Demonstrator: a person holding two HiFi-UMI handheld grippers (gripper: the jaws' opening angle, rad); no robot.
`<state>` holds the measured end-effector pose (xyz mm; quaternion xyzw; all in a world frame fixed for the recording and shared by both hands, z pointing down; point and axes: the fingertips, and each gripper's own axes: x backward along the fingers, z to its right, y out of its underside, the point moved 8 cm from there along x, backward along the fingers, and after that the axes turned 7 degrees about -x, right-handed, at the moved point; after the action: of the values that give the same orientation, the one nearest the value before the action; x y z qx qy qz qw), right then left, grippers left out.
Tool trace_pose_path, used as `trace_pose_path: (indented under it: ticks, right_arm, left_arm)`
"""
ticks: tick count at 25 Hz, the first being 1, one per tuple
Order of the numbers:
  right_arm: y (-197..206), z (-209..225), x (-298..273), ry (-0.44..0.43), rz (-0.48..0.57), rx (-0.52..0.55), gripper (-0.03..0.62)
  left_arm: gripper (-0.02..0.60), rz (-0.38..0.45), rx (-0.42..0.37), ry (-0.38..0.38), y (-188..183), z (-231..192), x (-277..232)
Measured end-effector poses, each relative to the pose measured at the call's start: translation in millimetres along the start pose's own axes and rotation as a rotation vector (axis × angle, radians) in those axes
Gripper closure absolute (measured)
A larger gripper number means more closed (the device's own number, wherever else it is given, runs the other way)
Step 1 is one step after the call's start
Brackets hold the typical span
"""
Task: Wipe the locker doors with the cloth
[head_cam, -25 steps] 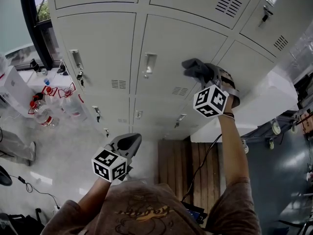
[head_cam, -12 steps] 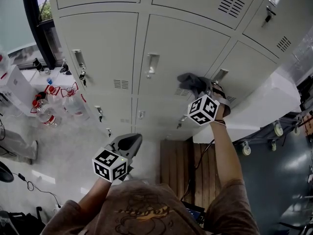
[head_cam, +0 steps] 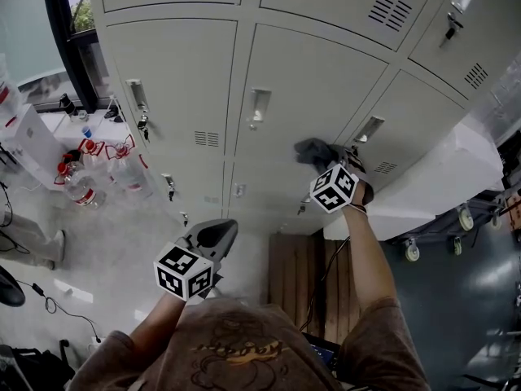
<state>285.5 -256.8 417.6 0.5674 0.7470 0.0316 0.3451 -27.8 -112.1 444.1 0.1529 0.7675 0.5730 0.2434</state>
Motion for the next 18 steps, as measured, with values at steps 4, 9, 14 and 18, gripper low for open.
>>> trace_pose_path:
  ticks: [4,9,14,18]
  right_arm:
    - [6,-9,-7,-0.019,-0.016,-0.041,0.559]
    - [11,-20,-15,-0.046,-0.04,-0.073,0.559]
    - [13,-31,-21,-0.066,-0.048,-0.119,0.559]
    - [13,-34,-14,-0.081,-0.024,-0.175,0.559]
  left_arm:
    - [0.578,0.005,0.0,-0.01,-2,-2,4]
    - [0.578,0.006,0.001,-0.014,-2,-1,7]
    - [0.577,0.005,-0.001,-0.019,-1,1,11]
    - [0.578,0.008,-0.003,-0.026,-1,0,14]
